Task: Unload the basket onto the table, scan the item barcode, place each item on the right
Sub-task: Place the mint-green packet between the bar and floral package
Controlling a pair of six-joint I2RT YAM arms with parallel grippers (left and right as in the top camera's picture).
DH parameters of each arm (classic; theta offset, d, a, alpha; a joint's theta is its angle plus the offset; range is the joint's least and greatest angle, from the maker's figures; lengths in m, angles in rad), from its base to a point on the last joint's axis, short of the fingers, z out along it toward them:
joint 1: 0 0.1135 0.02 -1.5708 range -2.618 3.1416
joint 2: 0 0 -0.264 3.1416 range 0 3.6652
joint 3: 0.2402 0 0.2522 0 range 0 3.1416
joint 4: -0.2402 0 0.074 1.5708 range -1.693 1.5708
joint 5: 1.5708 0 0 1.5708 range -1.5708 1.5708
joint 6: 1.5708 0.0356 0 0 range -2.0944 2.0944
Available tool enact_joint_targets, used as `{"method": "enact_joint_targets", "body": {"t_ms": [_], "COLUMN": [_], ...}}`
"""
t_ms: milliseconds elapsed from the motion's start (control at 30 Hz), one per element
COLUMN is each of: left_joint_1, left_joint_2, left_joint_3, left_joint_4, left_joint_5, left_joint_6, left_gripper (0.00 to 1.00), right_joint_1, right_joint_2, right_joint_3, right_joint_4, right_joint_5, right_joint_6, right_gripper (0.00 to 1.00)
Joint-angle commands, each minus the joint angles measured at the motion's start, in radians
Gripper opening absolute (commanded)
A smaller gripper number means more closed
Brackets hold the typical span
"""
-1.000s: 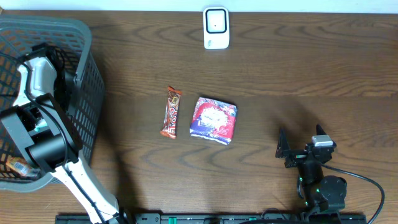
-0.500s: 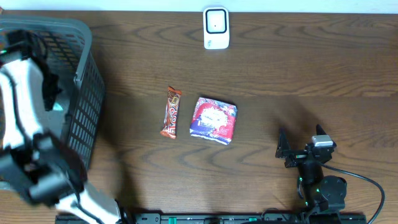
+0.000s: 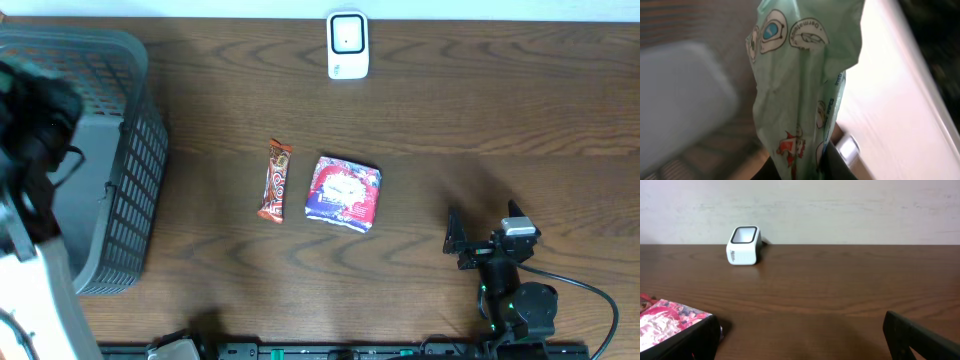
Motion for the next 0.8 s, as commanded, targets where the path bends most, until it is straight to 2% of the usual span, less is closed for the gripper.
{"method": "enact_joint_targets", "body": {"t_ms": [0, 133, 267, 500, 633, 767], "left_joint_1": [-0.116, -0.297, -0.457, -0.643, -0.687, -0.694], "left_joint_2": [-0.033, -0.005, 0.084, 0.315, 0.441, 0.547], "left_joint_3": [0.005, 0.0, -0.005, -0.005, -0.005, -0.005], "left_joint_4": [0.008, -0.045, -0.153, -0.243, -0.252, -0.274], "left_joint_5": [0.143, 0.141, 0.128, 0.069, 0.052, -0.043], "left_joint_6": [0.225, 0.44, 0.534, 0.541, 0.54, 0.536], "left_gripper": [0.08, 0.08, 0.08, 0.08, 0.08, 0.08], "right_joint_1": [-0.004, -0.004, -0.004, -0.004, -0.004, -0.004], "right_joint_2": [-0.006, -0.006, -0.006, -0.006, -0.006, -0.006], "right_joint_3": [-0.003, -0.003, -0.003, -0.003, -0.003, -0.003], "right_joint_4": [-0.003, -0.003, -0.003, -0.003, -0.003, -0.003], "right_joint_5": [0.004, 0.004, 0.004, 0.004, 0.004, 0.004], "right_joint_6": [-0.011, -0.011, -0.011, -0.011, -0.011, -0.011], "right_gripper": [0.99, 0.99, 0.99, 0.99, 0.99, 0.99]}}
